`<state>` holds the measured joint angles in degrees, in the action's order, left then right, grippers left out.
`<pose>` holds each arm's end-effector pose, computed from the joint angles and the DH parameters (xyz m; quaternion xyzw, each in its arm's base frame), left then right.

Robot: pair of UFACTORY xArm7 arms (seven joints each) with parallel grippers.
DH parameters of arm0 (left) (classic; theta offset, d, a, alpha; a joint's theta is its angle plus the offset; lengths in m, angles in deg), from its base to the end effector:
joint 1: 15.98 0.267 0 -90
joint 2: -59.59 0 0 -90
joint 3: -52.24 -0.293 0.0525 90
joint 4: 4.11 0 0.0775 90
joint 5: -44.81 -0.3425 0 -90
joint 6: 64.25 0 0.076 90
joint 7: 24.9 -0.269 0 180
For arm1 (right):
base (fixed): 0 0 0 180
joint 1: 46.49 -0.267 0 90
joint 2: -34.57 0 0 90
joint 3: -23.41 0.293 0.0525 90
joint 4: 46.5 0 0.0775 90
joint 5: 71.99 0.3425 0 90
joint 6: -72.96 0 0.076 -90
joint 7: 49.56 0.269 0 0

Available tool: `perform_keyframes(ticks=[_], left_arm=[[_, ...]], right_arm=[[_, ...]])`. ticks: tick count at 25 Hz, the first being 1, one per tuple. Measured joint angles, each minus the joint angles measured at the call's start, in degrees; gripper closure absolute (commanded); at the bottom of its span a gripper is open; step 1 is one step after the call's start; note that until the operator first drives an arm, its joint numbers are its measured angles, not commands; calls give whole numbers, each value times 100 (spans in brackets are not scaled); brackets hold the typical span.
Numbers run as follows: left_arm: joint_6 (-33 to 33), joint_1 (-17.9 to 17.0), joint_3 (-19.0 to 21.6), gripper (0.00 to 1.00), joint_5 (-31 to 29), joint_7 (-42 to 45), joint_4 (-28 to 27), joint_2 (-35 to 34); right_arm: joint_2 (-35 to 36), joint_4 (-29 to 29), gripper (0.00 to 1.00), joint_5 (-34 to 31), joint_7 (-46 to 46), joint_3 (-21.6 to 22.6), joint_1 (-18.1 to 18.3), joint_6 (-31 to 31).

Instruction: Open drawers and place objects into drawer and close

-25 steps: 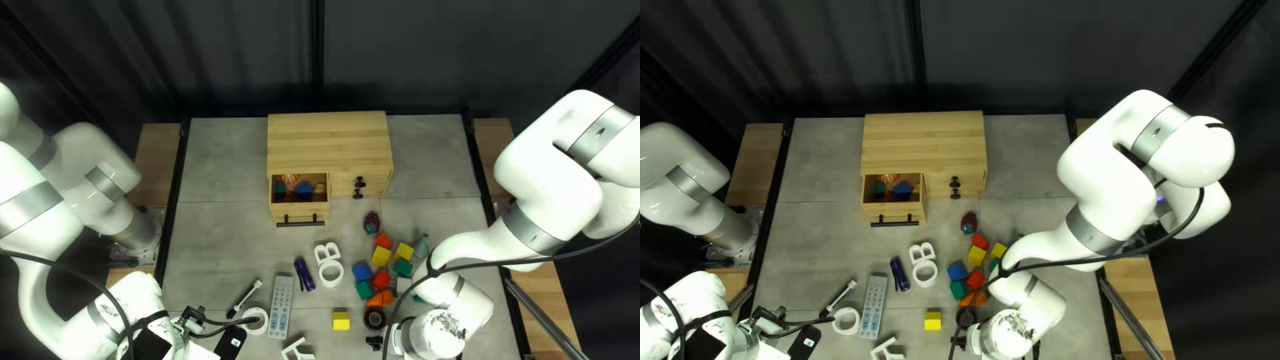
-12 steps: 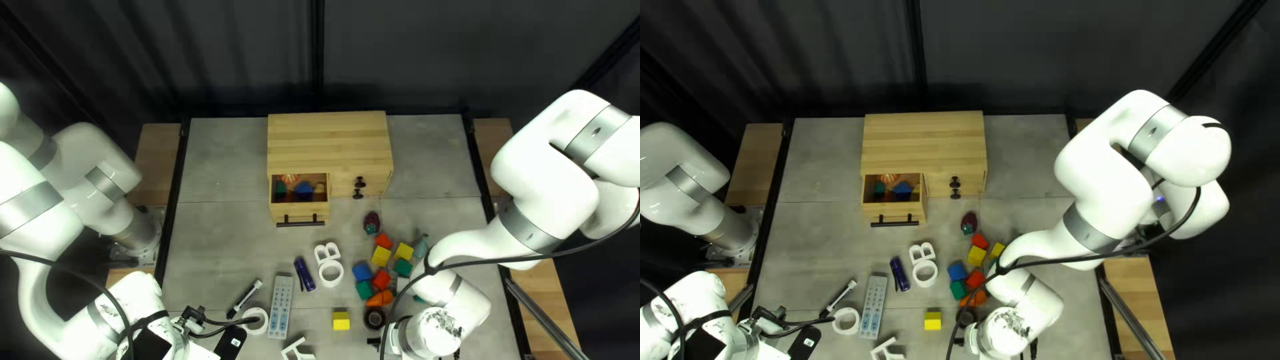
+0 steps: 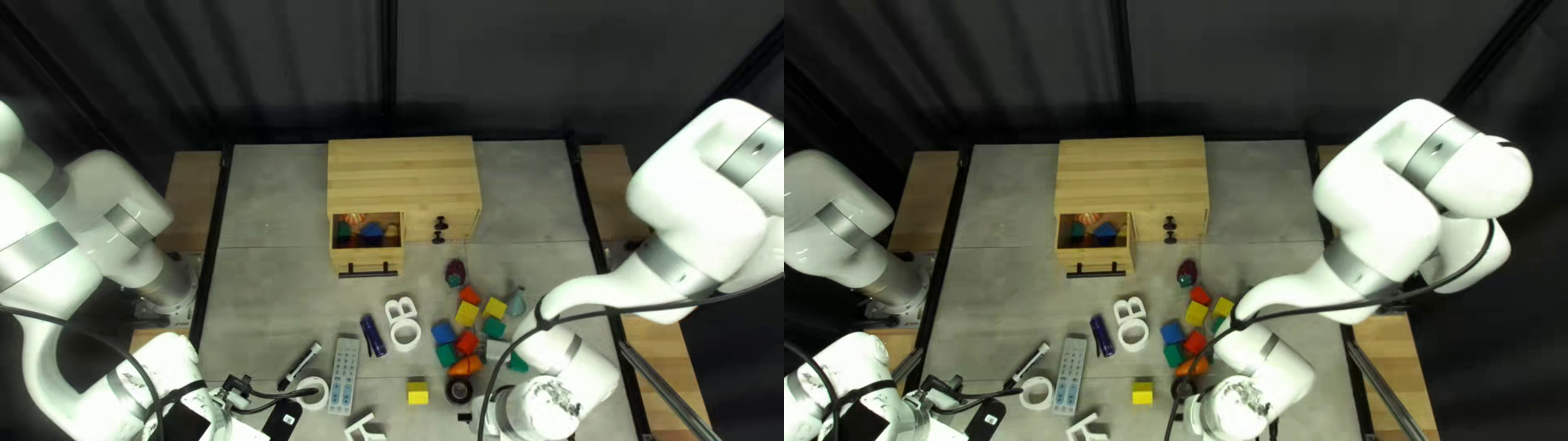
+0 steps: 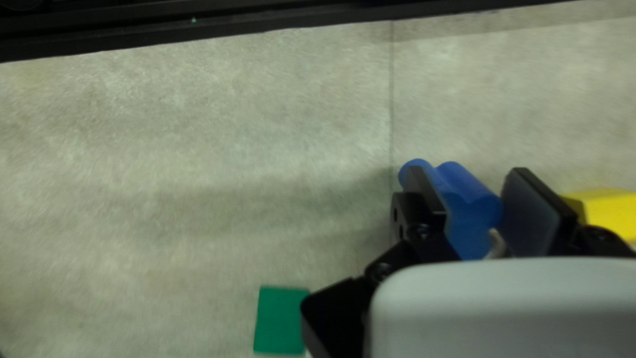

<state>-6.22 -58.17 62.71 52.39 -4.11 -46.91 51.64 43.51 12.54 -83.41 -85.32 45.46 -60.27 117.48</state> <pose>0.2066 -0.3050 0.1311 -0.9690 0.2349 0.0759 0.0052 0.4297 0.2843 0.1342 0.7704 0.6336 0.0559 0.0446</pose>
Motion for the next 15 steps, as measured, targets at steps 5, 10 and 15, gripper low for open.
perform_keyframes(ticks=[5, 10, 15], left_arm=[[0, 0, 0, 0, 0, 0, 0, 0], [0, 0, 0, 0, 0, 0, 0, 0], [0, 0, 0, 0, 0, 0, 0, 0]], right_arm=[[-734, -283, 100, -313, 981, -240, 227, -53], [-1261, -707, 99, -1253, 2411, -509, 632, -475], [-1368, -593, 99, -1960, 3212, -793, 1070, -560]])
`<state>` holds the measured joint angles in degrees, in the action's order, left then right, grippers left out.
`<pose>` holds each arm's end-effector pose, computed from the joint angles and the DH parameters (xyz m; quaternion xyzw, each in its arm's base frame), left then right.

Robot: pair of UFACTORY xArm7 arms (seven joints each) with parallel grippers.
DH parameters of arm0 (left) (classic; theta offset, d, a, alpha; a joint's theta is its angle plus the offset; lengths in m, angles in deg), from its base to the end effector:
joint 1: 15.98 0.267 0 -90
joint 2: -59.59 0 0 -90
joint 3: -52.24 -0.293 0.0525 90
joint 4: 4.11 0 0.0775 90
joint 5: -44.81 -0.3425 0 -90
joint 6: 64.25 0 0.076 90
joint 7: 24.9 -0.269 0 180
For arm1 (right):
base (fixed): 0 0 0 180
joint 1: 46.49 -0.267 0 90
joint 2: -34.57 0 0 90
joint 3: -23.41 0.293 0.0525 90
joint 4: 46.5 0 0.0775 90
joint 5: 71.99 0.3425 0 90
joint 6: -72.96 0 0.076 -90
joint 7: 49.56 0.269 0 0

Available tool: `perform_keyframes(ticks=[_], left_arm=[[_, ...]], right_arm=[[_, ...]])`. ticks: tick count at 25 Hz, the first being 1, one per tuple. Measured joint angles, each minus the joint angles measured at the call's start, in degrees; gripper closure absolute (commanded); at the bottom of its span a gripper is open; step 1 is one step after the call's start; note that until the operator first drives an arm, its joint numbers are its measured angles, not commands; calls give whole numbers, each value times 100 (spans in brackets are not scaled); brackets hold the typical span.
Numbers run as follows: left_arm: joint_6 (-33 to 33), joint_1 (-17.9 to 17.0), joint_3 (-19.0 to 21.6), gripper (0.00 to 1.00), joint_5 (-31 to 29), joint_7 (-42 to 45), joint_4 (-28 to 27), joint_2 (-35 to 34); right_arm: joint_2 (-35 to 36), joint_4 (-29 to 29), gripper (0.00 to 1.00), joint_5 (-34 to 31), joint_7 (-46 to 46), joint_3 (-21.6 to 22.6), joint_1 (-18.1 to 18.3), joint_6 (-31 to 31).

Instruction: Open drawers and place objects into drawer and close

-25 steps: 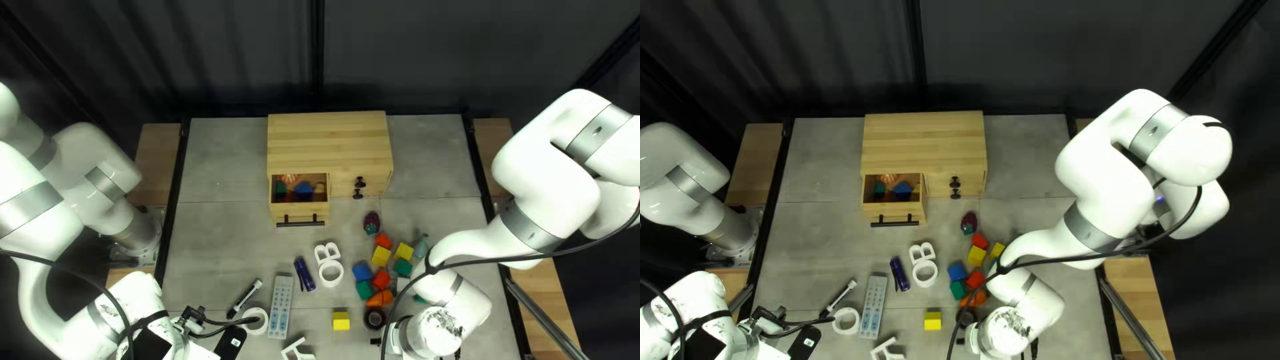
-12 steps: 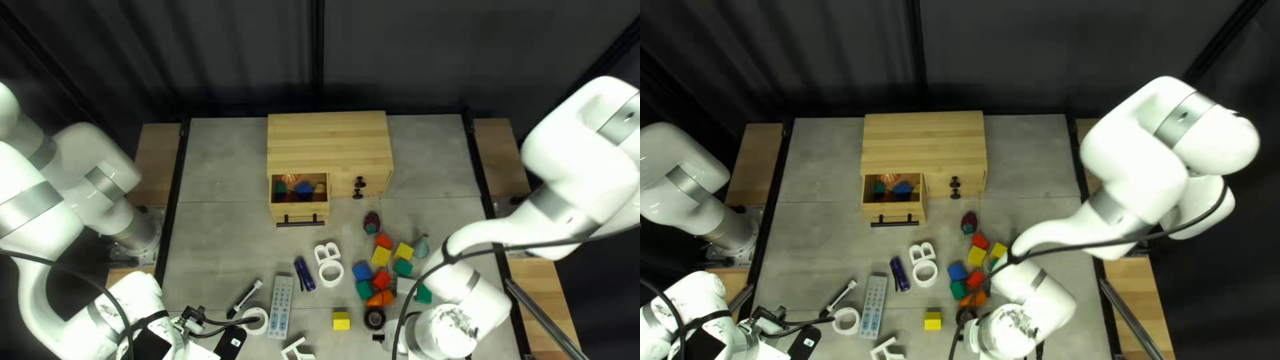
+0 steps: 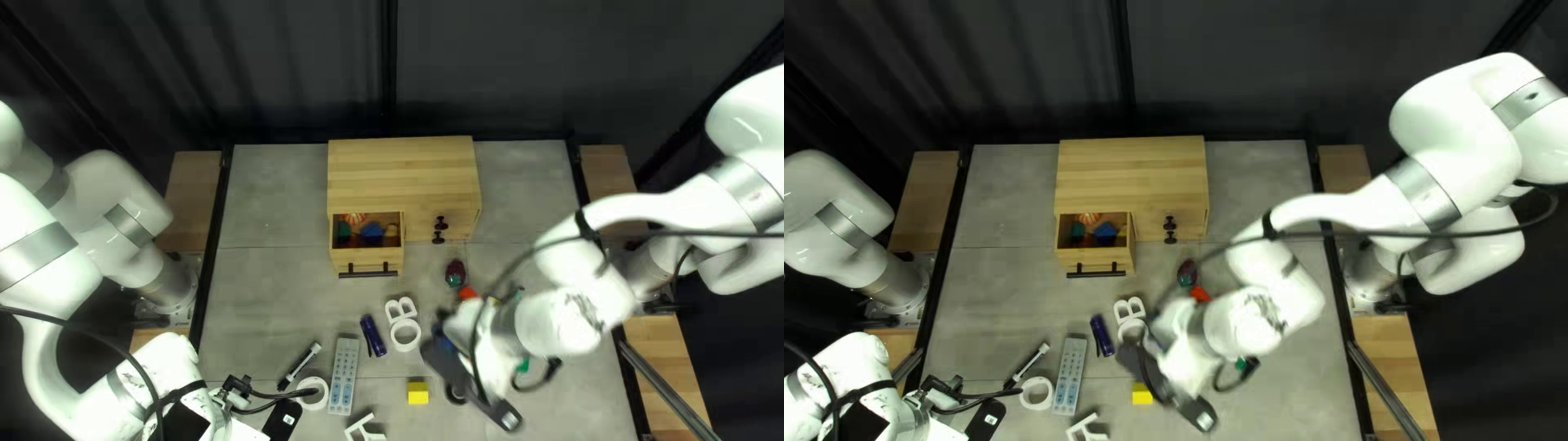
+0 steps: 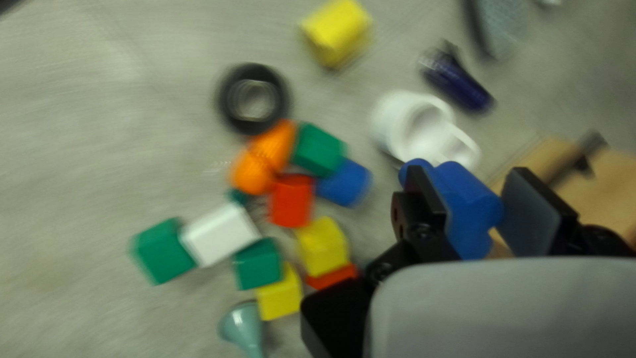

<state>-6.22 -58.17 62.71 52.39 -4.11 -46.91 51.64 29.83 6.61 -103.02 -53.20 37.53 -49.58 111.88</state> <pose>0.2066 -0.3050 0.1311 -0.9690 0.2349 0.0759 0.0052 0.5202 0.1006 0.2300 0.9006 0.3478 0.1790 0.1896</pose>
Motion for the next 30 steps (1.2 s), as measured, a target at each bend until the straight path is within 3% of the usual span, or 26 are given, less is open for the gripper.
perform_keyframes(ticks=[7, 16, 22, 23, 24, 25, 27, 28, 30], left_arm=[[0, 0, 0, 0, 0, 0, 0, 0], [0, 0, 0, 0, 0, 0, 0, 0], [0, 0, 0, 0, 0, 0, 0, 0], [0, 0, 0, 0, 0, 0, 0, 0], [0, 0, 0, 0, 0, 0, 0, 0], [0, 0, 0, 0, 0, 0, 0, 0], [0, 0, 0, 0, 0, 0, 0, 0], [0, 0, 0, 0, 0, 0, 0, 0], [0, 0, 0, 0, 0, 0, 0, 0]], right_arm=[[319, 693, 100, -384, 19, -352, 397, 242], [703, 529, 99, -870, 311, -612, 642, -572], [753, 470, 97, -1006, 268, -701, 729, -790], [778, 480, 93, -1024, 258, -714, 741, -823], [801, 489, 56, -1039, 251, -724, 752, -854], [824, 497, 32, -1055, 247, -735, 762, -891], [866, 500, 20, -1089, 246, -760, 787, -972], [885, 497, 0, -1111, 253, -773, 799, -1023], [927, 479, 0, -1170, 297, -803, 824, -1137]])
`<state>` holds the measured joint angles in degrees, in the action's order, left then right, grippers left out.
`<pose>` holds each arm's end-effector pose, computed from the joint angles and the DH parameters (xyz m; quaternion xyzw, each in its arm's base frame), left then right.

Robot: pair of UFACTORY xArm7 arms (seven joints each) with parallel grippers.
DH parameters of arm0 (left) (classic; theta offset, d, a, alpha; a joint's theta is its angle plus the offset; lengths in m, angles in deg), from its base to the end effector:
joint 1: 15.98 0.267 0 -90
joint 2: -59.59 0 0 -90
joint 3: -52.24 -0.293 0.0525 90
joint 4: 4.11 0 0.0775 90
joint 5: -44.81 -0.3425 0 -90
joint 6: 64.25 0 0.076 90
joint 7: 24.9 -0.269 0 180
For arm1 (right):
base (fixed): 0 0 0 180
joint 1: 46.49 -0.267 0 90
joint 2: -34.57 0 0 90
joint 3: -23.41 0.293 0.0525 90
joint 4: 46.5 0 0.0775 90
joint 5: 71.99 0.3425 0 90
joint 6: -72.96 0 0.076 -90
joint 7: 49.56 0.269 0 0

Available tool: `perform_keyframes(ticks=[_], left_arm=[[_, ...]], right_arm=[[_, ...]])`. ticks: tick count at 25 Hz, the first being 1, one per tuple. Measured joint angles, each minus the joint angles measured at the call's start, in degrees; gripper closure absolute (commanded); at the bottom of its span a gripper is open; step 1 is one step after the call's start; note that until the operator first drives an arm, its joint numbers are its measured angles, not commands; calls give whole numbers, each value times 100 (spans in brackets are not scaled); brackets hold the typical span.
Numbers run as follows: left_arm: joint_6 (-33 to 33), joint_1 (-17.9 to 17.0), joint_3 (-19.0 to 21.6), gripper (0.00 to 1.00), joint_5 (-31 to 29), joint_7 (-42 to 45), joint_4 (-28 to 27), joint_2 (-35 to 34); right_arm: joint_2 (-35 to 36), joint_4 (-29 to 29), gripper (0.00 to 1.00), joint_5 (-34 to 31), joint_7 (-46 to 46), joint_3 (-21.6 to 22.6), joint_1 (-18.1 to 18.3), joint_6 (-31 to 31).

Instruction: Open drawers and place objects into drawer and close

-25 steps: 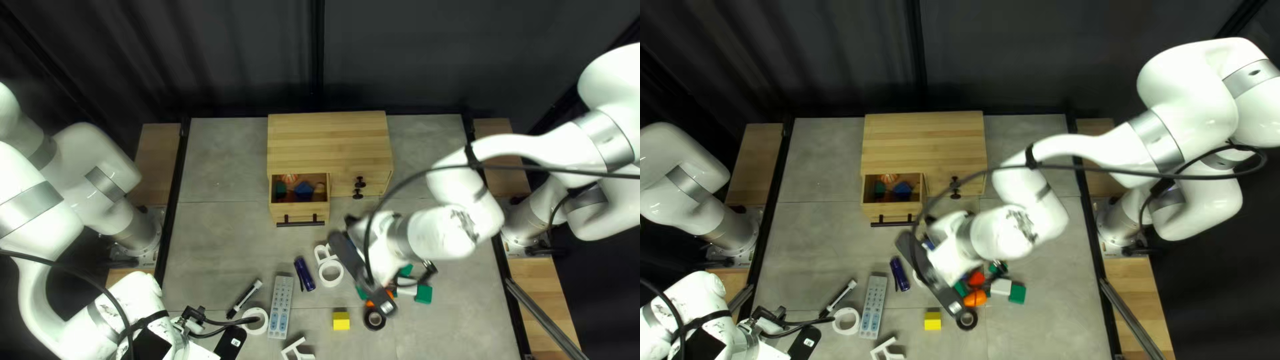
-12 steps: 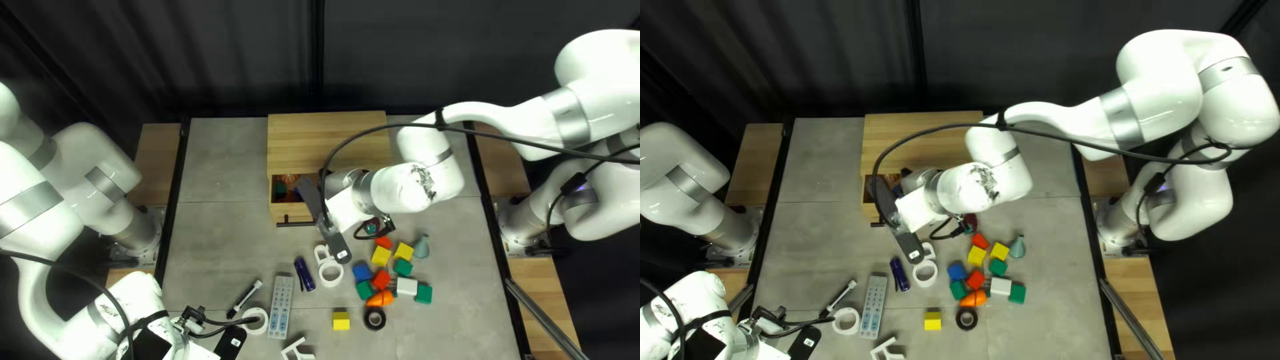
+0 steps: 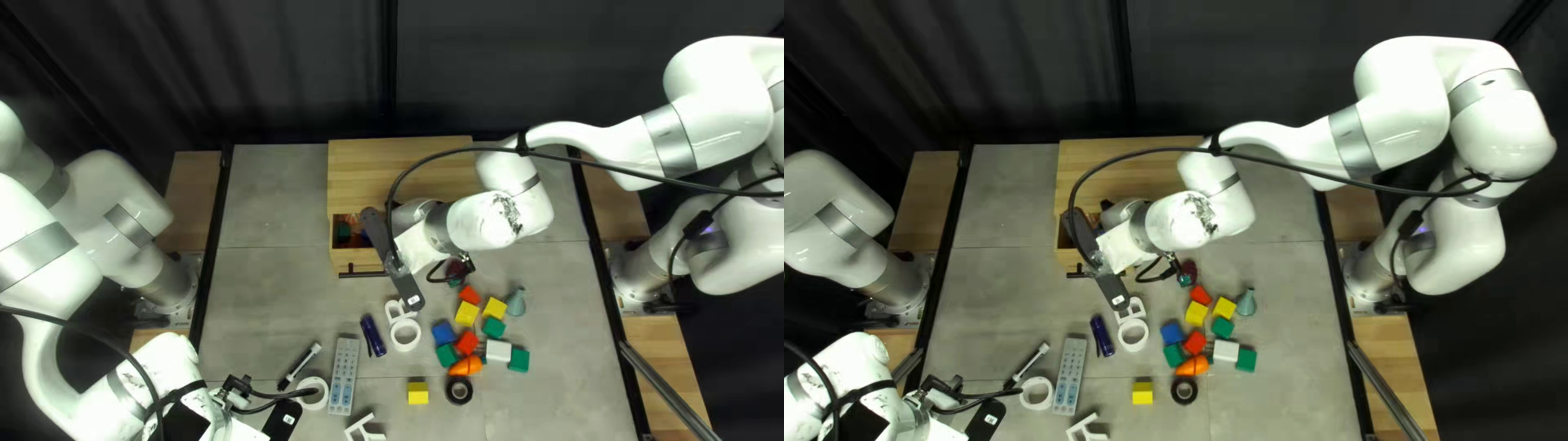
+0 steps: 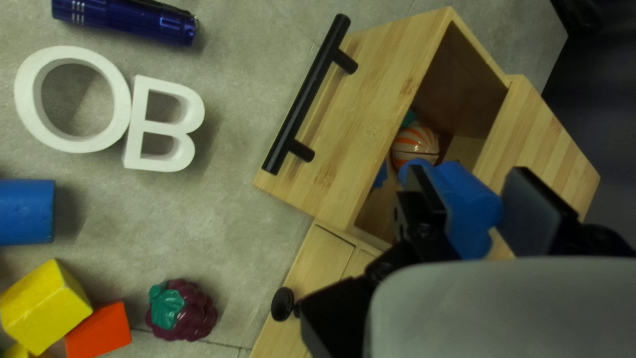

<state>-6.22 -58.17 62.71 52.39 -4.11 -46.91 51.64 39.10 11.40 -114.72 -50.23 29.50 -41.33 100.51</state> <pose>0.2066 -0.3050 0.1311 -0.9690 0.2349 0.0759 0.0052 0.5917 -0.0289 0.2158 0.9048 0.2888 0.2099 0.2322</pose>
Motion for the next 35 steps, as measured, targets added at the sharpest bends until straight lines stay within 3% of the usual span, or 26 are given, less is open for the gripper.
perform_keyframes(ticks=[4, 8, 14, 18, 21, 28, 31, 35], left_arm=[[0, 0, 0, 0, 0, 0, 0, 0], [0, 0, 0, 0, 0, 0, 0, 0], [0, 0, 0, 0, 0, 0, 0, 0], [0, 0, 0, 0, 0, 0, 0, 0], [0, 0, 0, 0, 0, 0, 0, 0], [0, 0, 0, 0, 0, 0, 0, 0], [0, 0, 0, 0, 0, 0, 0, 0], [0, 0, 0, 0, 0, 0, 0, 0]], right_arm=[[27, -33, 0, -84, 128, -19, 6, -119], [-66, -43, 0, 86, 147, 132, -141, 146], [-340, -215, 0, 736, -171, 642, -634, 649], [-330, -406, 0, 884, 37, 995, -992, 602], [-126, -445, 0, 748, 807, 1113, -1210, 368], [423, -526, 0, 207, 3532, 1037, -1693, -413], [489, -650, 0, 598, 3943, 1071, -1710, -604], [528, -609, 0, 1709, 3760, 1285, -1578, -389]])
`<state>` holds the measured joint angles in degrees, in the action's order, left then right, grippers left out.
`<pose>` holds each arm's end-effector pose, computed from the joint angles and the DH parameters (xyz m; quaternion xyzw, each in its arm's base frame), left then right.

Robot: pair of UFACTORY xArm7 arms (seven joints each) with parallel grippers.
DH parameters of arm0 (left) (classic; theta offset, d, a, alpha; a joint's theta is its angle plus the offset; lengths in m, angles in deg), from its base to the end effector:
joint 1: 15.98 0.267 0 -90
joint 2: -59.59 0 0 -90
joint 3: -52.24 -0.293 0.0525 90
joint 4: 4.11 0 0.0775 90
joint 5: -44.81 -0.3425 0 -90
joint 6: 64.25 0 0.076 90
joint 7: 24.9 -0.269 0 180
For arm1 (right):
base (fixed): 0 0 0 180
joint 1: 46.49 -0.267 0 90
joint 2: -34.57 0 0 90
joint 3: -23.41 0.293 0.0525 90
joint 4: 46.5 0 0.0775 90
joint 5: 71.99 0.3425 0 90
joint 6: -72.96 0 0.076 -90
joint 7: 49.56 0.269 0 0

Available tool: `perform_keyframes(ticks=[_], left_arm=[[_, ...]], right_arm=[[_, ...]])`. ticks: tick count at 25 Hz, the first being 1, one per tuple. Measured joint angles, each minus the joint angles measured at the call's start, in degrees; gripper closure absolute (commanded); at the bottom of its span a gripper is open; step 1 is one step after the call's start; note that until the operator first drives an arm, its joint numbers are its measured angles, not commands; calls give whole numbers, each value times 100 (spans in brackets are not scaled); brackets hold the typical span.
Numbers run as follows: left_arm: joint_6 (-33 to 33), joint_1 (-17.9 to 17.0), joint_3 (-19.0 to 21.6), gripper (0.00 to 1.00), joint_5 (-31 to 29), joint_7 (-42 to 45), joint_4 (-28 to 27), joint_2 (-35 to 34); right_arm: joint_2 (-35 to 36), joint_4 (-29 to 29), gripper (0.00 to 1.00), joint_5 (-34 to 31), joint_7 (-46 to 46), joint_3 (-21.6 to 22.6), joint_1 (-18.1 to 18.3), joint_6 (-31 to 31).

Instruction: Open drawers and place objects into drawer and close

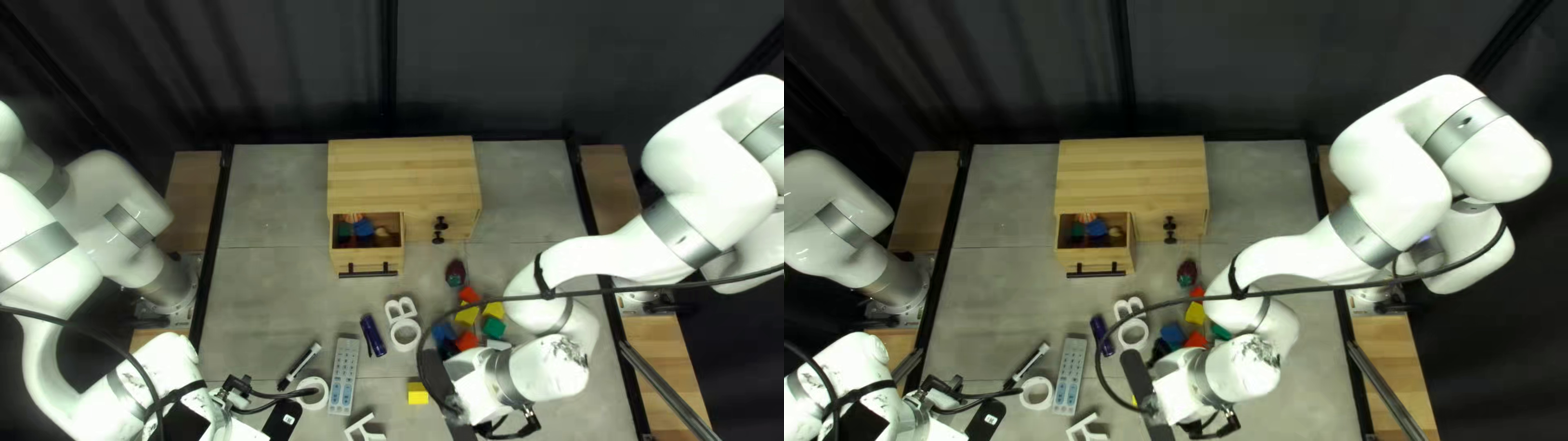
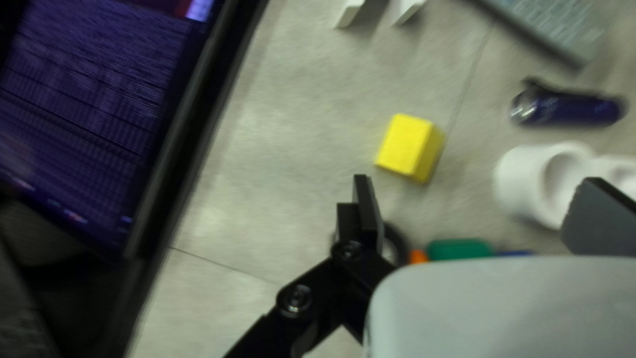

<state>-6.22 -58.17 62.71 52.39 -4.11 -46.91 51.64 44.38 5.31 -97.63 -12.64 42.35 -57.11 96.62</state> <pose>0.2066 -0.3050 0.1311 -0.9690 0.2349 0.0759 0.0052 0.4832 0.2615 0.1195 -0.9748 -0.1169 -0.1897 0.0109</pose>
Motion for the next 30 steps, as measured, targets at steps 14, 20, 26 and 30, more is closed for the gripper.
perform_keyframes(ticks=[14, 20, 26, 30], left_arm=[[0, 0, 0, 0, 0, 0, 0, 0], [0, 0, 0, 0, 0, 0, 0, 0], [0, 0, 0, 0, 0, 0, 0, 0], [0, 0, 0, 0, 0, 0, 0, 0]], right_arm=[[927, 1459, 0, 1439, -1207, 209, 425, 1806], [1251, 1705, 0, 1429, -1169, 181, 386, 1869], [1623, 1865, 0, 1314, -1085, 83, 322, 1728], [1850, 1985, 0, 1197, -961, -35, 253, 1674]])
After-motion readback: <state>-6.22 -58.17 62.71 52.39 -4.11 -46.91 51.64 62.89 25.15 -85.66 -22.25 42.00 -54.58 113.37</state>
